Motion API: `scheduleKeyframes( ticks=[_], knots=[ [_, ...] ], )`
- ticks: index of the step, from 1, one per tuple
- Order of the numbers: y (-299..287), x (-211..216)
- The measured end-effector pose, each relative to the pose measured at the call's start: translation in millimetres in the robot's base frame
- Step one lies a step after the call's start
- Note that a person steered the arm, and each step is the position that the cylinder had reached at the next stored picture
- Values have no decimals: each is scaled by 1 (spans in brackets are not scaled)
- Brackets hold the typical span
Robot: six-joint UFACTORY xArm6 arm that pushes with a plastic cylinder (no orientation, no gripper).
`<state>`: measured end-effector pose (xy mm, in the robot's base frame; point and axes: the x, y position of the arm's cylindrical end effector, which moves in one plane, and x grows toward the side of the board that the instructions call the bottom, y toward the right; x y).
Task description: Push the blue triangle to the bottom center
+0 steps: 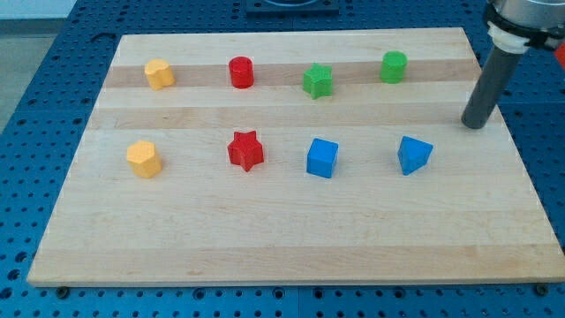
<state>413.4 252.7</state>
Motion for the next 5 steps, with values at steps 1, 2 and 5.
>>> scheduleKeyframes(
  ticks=[1,2,5],
  knots=[
    [3,19],
    [-5,30],
    [-84,45]
  ],
)
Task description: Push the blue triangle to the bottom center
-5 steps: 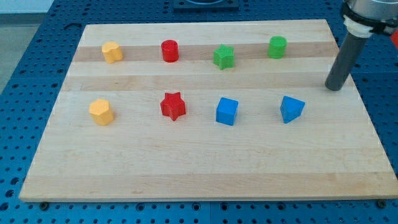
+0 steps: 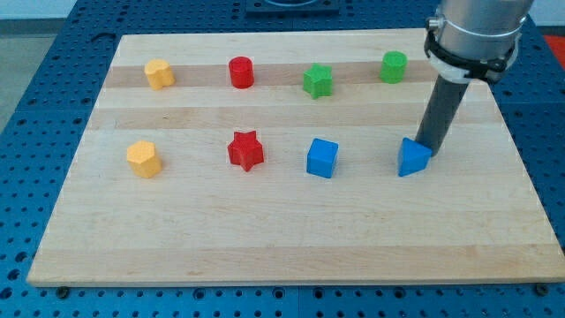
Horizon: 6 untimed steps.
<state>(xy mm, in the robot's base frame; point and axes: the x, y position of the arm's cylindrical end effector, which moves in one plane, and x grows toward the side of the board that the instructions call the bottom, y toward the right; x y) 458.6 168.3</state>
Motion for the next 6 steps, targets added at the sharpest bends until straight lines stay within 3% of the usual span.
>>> scheduleKeyframes(
  ticks=[4,5,6],
  knots=[
    [-130,67],
    [-138,75],
    [-94,75]
  ],
)
